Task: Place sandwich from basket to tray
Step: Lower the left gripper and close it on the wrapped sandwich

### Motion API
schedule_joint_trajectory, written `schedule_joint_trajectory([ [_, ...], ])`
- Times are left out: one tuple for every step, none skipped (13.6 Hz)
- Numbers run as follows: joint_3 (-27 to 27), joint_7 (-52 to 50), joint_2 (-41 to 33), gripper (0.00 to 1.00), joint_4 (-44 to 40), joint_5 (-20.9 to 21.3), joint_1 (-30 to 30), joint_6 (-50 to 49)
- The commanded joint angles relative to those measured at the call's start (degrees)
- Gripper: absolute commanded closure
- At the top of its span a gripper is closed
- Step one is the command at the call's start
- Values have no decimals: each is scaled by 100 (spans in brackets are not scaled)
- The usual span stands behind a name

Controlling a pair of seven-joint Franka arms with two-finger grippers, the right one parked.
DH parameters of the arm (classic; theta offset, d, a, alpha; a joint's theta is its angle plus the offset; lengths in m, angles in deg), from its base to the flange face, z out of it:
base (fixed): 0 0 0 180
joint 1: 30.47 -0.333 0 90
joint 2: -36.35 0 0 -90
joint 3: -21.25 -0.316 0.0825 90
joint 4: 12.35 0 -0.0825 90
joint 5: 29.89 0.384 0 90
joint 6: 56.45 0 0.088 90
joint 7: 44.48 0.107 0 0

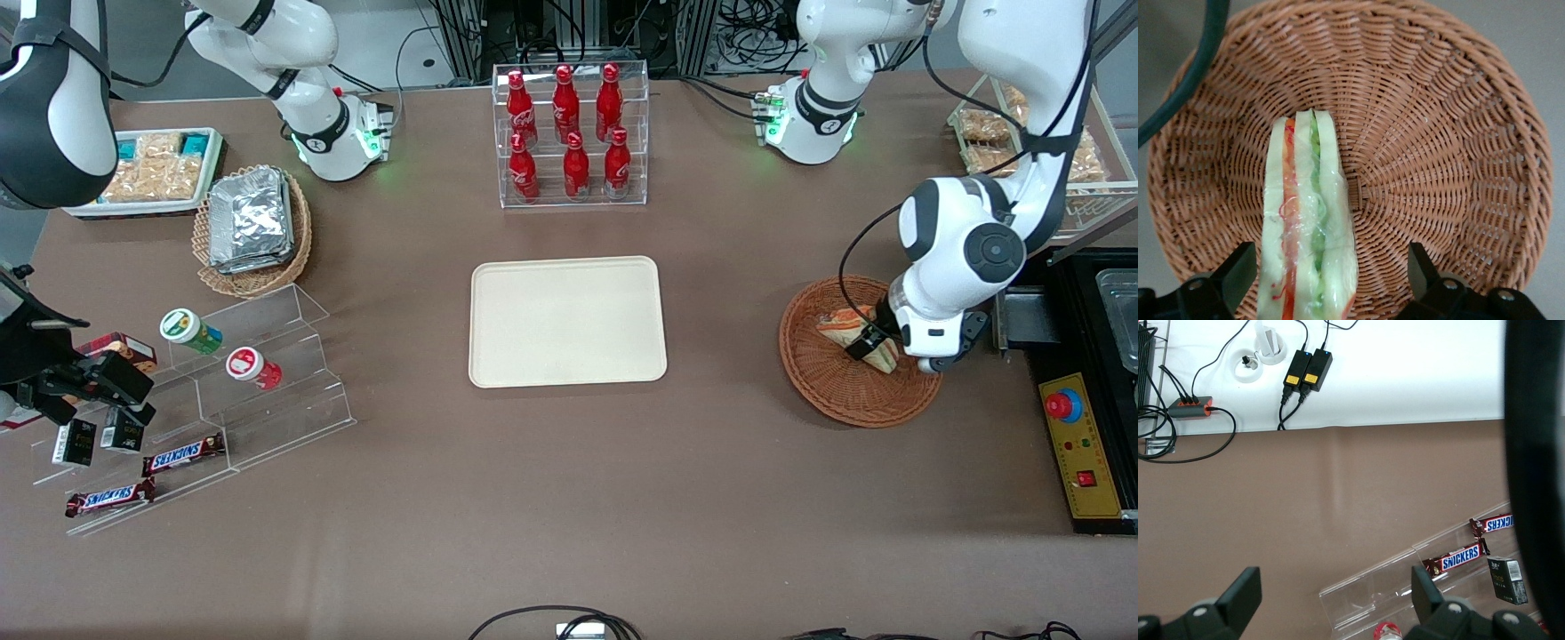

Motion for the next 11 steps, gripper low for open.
schedule_joint_trajectory([
  [-2,-234,124,0,225,100,25,433],
  [-2,-235,159,0,234,100,17,486],
  [-2,-235,168,0,234,100,17,495],
  [-11,-226,168,0,234,100,17,495],
  [-11,-226,186,6,234,100,17,495],
  [-11,-217,195,27,234,100,17,495],
  [-11,-217,203,52,234,100,17,495],
  [-11,-208,204,73,234,100,17,487],
  [-11,-182,204,96,234,109,17,487],
  [-11,-156,204,100,243,231,17,478],
  [-11,-164,238,100,243,319,17,460],
])
